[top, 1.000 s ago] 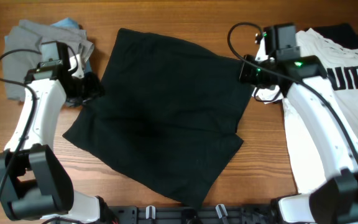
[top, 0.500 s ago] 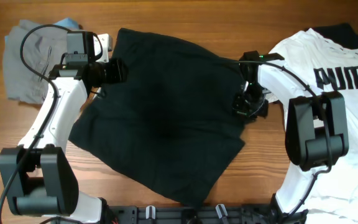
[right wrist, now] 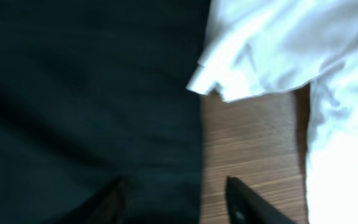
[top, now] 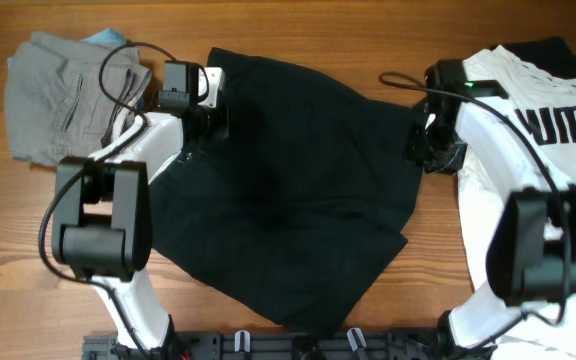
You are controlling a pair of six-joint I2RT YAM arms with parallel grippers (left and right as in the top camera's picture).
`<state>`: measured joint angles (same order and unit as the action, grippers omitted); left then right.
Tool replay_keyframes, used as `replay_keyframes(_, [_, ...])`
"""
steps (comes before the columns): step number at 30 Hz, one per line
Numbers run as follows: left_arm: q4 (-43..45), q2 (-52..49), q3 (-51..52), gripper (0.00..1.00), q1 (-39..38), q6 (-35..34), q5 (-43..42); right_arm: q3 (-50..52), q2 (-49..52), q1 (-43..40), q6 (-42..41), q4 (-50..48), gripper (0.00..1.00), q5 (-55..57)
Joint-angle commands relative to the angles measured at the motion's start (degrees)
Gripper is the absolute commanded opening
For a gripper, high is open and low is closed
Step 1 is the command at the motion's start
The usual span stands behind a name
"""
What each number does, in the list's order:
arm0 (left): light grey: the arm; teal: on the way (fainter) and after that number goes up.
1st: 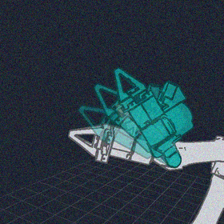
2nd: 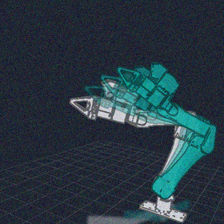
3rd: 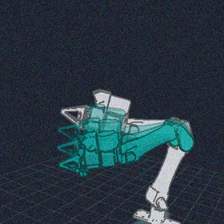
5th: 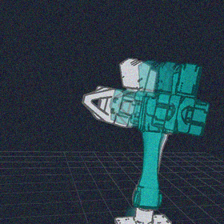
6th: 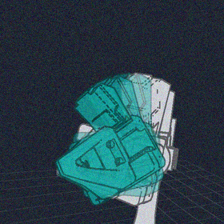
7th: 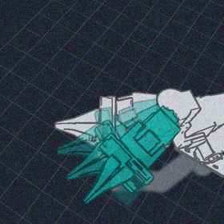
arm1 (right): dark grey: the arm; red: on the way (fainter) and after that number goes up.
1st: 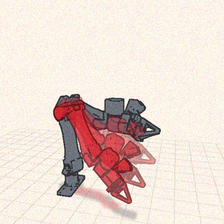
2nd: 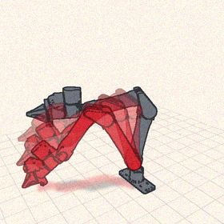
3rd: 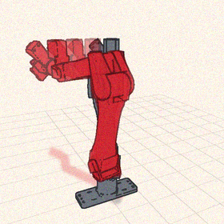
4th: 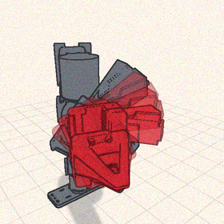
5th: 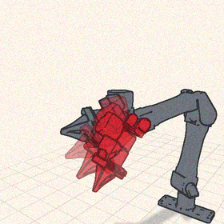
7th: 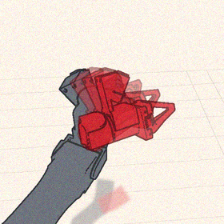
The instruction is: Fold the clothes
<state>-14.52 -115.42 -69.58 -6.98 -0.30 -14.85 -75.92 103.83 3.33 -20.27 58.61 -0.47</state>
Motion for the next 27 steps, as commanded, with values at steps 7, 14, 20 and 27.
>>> replay_keyframes(7, [-0.22, -5.31, 0.09, 0.04, 11.34, -13.03, 17.62, 0.13, -3.87, 0.35, 2.03, -7.06, 0.71, -6.73])
replay_keyframes(14, [-1.9, 2.38, -0.04, 0.29, 11.15, -12.15, 6.29, 0.2, 4.68, 1.07, 4.81, -19.76, 0.54, -21.59])
replay_keyframes(20, [-6.01, 10.27, -0.04, 0.54, 8.68, -12.13, 6.27, 0.2, 14.97, 4.0, 4.81, -26.53, 0.66, -19.65])
replay_keyframes(27, [-15.41, 24.87, -0.04, 0.58, 8.31, -11.93, 5.22, 0.2, 19.37, 3.98, 4.22, -39.12, 0.61, -15.52])
